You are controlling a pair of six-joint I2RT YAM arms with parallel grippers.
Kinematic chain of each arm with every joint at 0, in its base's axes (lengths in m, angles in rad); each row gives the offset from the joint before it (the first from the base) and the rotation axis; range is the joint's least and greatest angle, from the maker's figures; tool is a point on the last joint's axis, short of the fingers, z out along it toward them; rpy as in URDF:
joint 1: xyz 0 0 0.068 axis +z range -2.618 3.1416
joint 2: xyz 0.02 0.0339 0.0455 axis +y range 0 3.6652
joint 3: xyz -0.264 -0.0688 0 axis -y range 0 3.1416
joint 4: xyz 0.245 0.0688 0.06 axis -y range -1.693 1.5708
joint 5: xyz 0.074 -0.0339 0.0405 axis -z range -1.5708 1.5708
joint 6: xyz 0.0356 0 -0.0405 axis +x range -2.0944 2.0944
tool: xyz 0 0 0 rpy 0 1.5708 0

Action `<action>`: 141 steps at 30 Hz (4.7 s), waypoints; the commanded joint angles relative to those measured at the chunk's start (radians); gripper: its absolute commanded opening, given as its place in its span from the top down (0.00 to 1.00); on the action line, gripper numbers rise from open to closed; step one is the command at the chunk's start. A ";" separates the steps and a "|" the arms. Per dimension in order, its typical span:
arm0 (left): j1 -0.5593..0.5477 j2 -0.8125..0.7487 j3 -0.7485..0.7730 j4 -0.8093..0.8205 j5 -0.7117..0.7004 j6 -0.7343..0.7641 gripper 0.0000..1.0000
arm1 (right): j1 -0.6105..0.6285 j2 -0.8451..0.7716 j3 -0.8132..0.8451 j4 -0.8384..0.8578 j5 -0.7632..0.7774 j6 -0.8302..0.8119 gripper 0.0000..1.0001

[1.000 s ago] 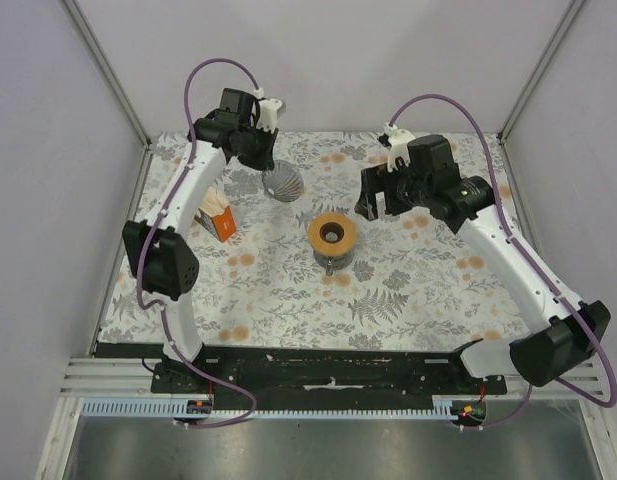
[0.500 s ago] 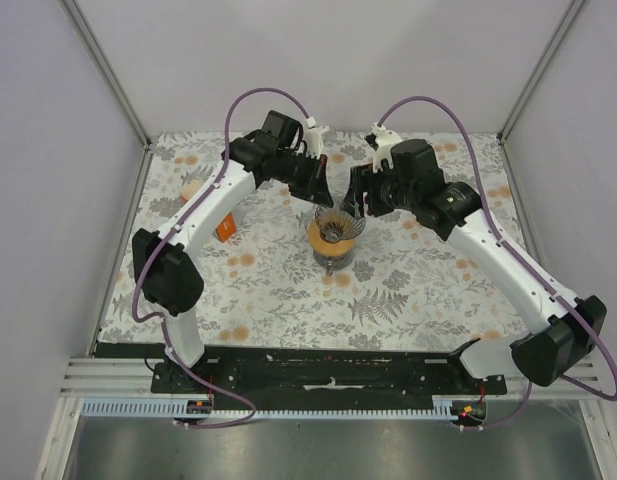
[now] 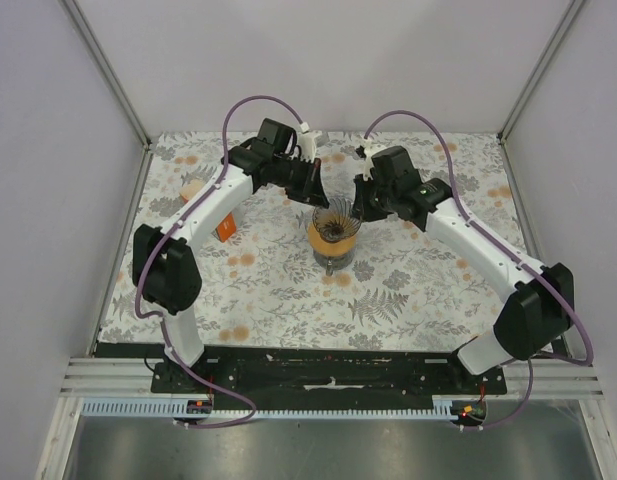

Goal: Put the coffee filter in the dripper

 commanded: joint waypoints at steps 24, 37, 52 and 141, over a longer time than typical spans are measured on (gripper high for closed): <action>0.028 -0.020 -0.118 0.080 0.002 -0.031 0.98 | 0.009 0.142 0.079 -0.038 -0.003 -0.023 1.00; 0.005 0.043 -0.262 0.127 -0.049 0.034 0.98 | 0.004 0.185 -0.088 0.065 0.028 -0.019 1.00; -0.061 0.036 -0.502 0.273 -0.164 0.164 0.98 | -0.002 0.159 -0.232 0.177 0.062 0.007 1.00; 0.318 -0.535 -0.522 0.118 -0.469 0.263 0.98 | 0.154 -0.230 -0.025 0.154 -0.145 -0.262 0.19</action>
